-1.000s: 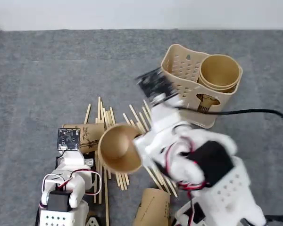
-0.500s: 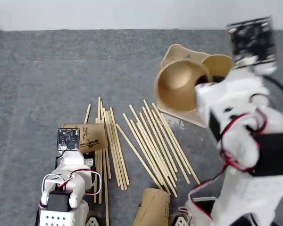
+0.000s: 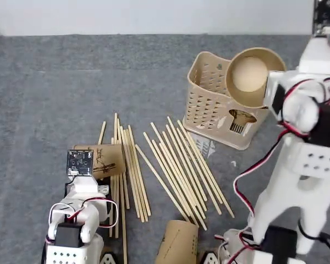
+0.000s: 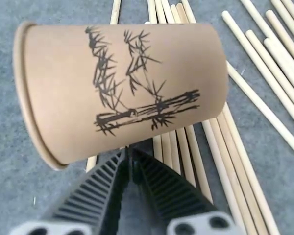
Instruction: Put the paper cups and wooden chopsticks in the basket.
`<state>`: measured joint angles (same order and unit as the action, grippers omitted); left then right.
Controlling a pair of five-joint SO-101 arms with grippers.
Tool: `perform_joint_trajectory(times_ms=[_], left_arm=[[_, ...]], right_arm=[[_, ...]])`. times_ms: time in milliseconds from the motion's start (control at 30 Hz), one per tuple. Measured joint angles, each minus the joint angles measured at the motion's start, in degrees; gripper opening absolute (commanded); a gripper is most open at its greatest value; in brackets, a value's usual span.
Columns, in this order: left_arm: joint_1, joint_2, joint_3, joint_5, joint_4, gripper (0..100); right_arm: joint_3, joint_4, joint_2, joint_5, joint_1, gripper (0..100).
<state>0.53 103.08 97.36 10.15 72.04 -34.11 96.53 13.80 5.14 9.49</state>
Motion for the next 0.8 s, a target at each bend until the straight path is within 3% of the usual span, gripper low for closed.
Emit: perform_joint_trajectory(times_ms=[300,500,800], left_arm=[[0.0,0.0,0.0,0.0,0.0,1],[0.0,0.0,0.0,0.0,0.0,1],[-0.1,0.0,-0.2,0.0,0.0,2]], right_arm=[[0.0,0.4,-5.2,0.1,3.5,2.0],[0.0,-1.1,-8.4,0.1,3.2,17.0],[0.0,-9.8,-9.4,0.1,-4.7,6.8]])
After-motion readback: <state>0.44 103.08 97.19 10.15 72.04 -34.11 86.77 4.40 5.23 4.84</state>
